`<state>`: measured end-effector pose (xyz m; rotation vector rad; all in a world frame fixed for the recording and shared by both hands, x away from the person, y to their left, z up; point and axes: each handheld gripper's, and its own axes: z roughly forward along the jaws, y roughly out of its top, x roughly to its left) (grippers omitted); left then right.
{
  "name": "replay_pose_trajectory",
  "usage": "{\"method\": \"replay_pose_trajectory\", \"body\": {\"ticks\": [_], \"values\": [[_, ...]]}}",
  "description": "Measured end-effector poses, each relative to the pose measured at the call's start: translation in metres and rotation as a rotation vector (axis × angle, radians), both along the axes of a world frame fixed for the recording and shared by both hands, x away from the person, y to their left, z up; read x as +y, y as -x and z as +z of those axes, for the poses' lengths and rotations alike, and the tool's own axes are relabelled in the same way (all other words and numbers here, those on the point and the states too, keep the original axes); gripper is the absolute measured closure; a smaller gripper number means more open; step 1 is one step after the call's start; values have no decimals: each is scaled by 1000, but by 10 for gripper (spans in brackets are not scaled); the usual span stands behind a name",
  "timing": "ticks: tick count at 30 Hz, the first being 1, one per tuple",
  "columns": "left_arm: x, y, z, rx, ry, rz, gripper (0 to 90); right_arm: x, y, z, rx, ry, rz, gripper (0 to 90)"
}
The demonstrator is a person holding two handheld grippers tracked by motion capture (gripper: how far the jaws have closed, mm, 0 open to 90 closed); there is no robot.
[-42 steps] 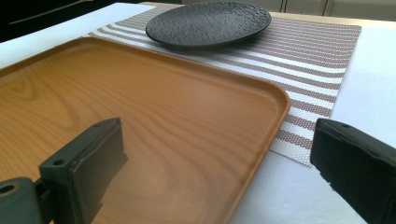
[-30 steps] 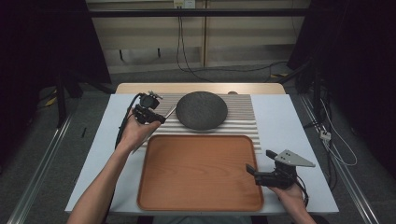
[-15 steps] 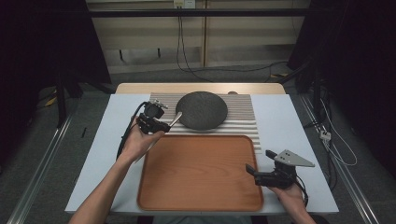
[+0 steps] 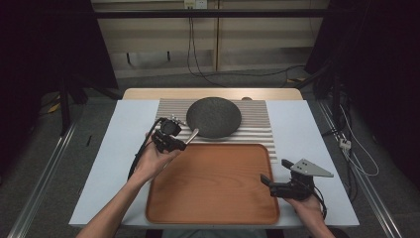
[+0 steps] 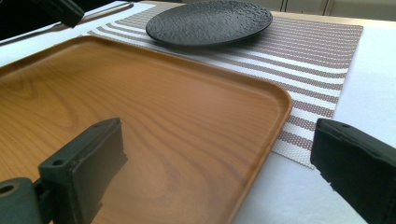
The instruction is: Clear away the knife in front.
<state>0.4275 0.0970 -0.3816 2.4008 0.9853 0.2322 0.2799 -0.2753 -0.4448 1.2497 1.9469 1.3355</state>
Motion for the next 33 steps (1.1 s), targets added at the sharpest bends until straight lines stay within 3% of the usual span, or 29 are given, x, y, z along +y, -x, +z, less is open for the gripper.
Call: {"method": "replay_pose_trajectory", "body": {"ticks": [9, 12, 15, 17, 26, 33], "values": [[-4, 14, -10, 21, -11, -5, 799, 1, 0, 0, 0, 3, 3, 27], [-5, 13, -16, 41, 1, -7, 799, 1, 0, 0, 0, 2, 1, 27], [-9, 14, -23, 53, -20, -12, 799, 1, -1, 0, 2, 4, 4, 27], [-10, 15, -27, 82, -7, -20, 799, 2, -1, 0, 2, 4, 6, 27], [-11, 21, -43, 89, -25, 8, 798, 1, -1, 0, 3, 5, 5, 27], [-6, 27, -45, 90, -11, 32, 797, 2, -1, -1, 3, 7, 9, 27]]}}
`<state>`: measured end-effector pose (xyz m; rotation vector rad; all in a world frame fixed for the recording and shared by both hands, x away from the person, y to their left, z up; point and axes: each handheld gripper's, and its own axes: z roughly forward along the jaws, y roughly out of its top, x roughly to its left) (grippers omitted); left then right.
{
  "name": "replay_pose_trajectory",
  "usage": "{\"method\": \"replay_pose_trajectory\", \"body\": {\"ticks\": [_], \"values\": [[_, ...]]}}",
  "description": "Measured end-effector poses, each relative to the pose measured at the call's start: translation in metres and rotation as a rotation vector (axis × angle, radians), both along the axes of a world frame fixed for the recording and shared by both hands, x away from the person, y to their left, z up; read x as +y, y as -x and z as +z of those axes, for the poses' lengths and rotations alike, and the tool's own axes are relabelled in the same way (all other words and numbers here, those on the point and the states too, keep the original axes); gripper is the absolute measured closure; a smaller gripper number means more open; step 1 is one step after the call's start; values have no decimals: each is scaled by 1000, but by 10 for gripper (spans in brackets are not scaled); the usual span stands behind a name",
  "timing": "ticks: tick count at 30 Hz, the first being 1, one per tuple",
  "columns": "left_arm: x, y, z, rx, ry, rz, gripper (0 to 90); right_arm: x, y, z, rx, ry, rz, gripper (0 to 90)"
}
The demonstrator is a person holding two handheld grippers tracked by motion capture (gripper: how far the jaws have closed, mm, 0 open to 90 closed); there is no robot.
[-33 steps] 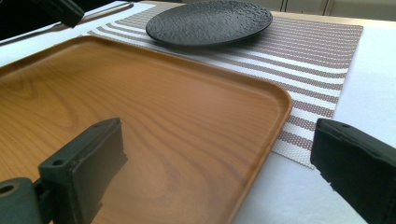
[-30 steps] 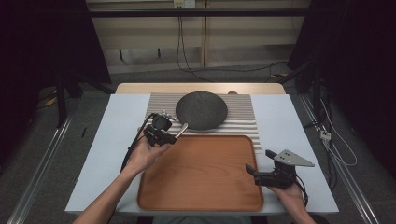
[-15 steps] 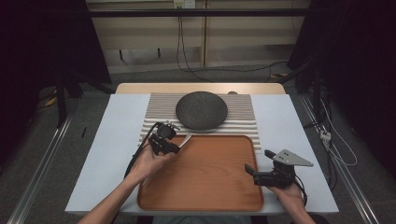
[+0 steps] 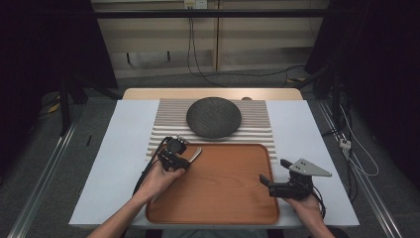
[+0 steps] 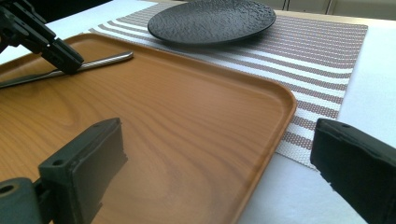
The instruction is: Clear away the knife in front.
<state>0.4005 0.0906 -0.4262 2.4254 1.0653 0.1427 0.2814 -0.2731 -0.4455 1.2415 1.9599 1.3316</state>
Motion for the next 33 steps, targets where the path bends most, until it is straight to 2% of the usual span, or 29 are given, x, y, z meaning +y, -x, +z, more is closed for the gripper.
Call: {"method": "replay_pose_trajectory", "body": {"ticks": [1, 3, 8, 11, 15, 17, 22, 26, 27, 29, 31, 33], "values": [[2, 1, 1, -5, -13, -3, 797, 0, 0, 0, 0, -1, 0, 27], [4, 5, 0, -10, -12, 1, 796, -1, 0, 0, -1, 1, -1, 27], [10, 14, -1, -17, 14, 9, 795, 0, 2, 0, -1, 0, -1, 27], [10, 20, -2, -47, 9, 6, 795, 0, 2, 0, 1, 1, 0, 27], [12, 21, -3, -43, 25, -2, 794, 0, 2, 0, 3, 4, 1, 27], [14, 19, -3, -27, 42, -3, 793, 0, 2, 0, 4, 2, 0, 27], [16, 20, -2, -18, 39, -8, 793, -1, 2, 0, 3, -2, 1, 27], [18, 20, -2, 0, 53, -10, 790, -1, 2, 0, 2, -3, 4, 27], [18, 20, -1, 6, 57, -12, 768, -1, 2, 0, 2, -3, 4, 27], [20, 20, 0, -18, 65, -21, 699, 0, 2, 0, 4, -3, 5, 27], [20, 19, 2, -39, 88, -47, 597, -1, 2, -1, 4, -6, 6, 27], [20, 19, 3, -61, 102, -41, 482, -2, 2, -1, 6, -10, 2, 27]]}}
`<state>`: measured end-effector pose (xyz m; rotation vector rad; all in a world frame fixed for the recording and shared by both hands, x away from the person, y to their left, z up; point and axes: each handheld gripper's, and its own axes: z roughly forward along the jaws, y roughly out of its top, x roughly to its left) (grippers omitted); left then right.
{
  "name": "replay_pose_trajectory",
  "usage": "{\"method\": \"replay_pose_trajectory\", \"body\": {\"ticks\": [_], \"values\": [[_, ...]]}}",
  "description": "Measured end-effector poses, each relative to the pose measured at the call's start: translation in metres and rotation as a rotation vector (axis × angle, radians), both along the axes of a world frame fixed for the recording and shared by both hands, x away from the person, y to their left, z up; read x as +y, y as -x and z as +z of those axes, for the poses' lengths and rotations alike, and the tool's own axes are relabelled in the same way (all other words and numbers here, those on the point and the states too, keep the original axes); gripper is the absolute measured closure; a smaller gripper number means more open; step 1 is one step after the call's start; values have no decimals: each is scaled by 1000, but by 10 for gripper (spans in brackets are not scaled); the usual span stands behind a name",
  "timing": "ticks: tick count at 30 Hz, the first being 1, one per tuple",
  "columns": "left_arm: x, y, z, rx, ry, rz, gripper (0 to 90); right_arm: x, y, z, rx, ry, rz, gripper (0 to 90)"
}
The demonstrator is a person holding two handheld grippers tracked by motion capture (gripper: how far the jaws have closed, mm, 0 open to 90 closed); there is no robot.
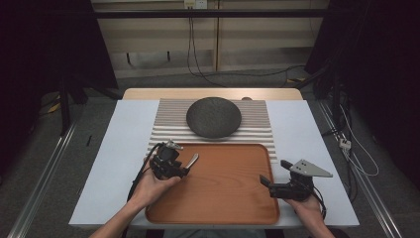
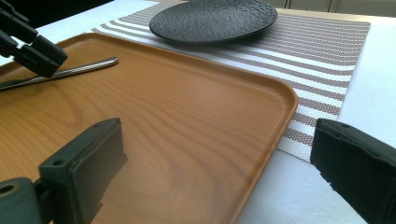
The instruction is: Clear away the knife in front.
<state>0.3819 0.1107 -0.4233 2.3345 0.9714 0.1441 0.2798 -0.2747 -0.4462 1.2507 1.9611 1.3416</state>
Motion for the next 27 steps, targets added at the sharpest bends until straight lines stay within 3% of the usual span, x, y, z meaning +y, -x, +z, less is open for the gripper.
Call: {"method": "replay_pose_trajectory", "body": {"ticks": [3, 7, 8, 10, 11, 14, 16, 19, 21, 25, 27], "values": [[-3, 0, 0, -44, -14, -19, 300, -1, 0, 0, 1, -3, 2, 27], [-9, 0, 2, -52, -22, -30, 136, 0, 0, 0, -3, 2, 6, 27], [-10, 1, 4, -60, -17, -36, 126, 0, 0, 1, -6, 4, 8, 27], [-10, 2, 6, -66, 39, -70, 138, 0, 1, 1, -8, 5, 11, 27], [-11, 4, 6, -71, 59, -80, 193, 0, 1, 1, -10, 6, 12, 27], [-14, 7, 5, -96, 89, -128, 489, 0, 3, 3, -14, 2, 3, 27], [-16, 8, 2, -86, 80, -148, 645, 0, 3, 3, -16, 4, 0, 27], [-19, 9, -1, -81, 45, -146, 804, 0, 4, 3, -16, 8, -3, 27], [-21, 9, -3, -76, 24, -157, 894, 1, 4, 3, -14, 9, 1, 27], [-22, 6, -11, -64, -30, -151, 900, 2, 5, 3, -16, 15, 7, 27], [-20, 5, -11, -58, -23, -153, 900, 2, 5, 3, -18, 13, 5, 27]]}}
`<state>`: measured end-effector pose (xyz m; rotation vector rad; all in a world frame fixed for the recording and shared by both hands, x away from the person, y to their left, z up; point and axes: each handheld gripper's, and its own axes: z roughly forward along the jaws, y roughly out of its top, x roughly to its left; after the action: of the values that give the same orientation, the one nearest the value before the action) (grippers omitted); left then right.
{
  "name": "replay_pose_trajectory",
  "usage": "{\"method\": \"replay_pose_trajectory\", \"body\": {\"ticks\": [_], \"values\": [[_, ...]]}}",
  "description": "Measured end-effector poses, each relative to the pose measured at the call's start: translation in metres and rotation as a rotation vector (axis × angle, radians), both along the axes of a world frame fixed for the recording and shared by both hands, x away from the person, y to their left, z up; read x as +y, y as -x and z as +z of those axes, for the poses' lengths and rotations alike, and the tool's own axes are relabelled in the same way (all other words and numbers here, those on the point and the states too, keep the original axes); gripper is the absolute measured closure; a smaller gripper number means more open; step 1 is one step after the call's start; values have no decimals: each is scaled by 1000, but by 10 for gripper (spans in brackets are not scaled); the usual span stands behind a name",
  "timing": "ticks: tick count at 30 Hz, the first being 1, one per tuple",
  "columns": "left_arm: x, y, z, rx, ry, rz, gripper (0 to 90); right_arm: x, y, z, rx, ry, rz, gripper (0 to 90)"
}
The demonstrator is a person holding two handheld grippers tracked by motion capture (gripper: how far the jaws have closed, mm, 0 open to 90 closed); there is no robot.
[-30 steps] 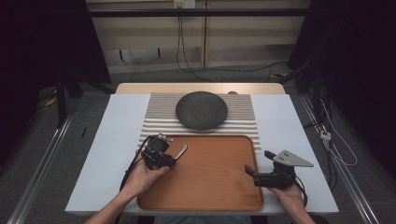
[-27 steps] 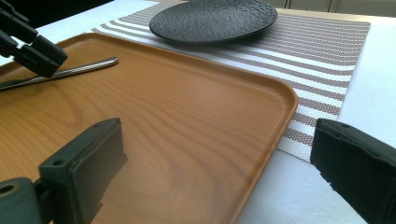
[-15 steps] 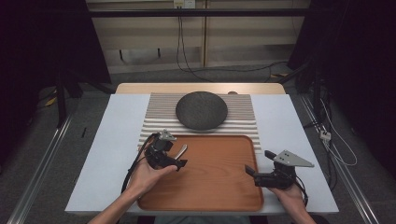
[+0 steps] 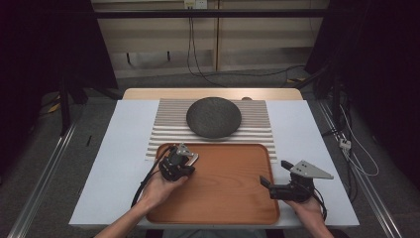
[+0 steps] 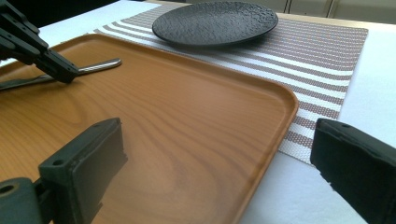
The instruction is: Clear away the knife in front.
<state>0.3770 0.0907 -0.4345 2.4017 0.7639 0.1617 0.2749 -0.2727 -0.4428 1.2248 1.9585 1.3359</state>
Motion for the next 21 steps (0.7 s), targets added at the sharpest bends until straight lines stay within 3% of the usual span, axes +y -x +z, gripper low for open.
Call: {"method": "replay_pose_trajectory", "body": {"ticks": [21], "values": [[12, 1, 3, -23, -76, 59, 900, -1, 1, 0, 2, -8, -8, 28]]}}
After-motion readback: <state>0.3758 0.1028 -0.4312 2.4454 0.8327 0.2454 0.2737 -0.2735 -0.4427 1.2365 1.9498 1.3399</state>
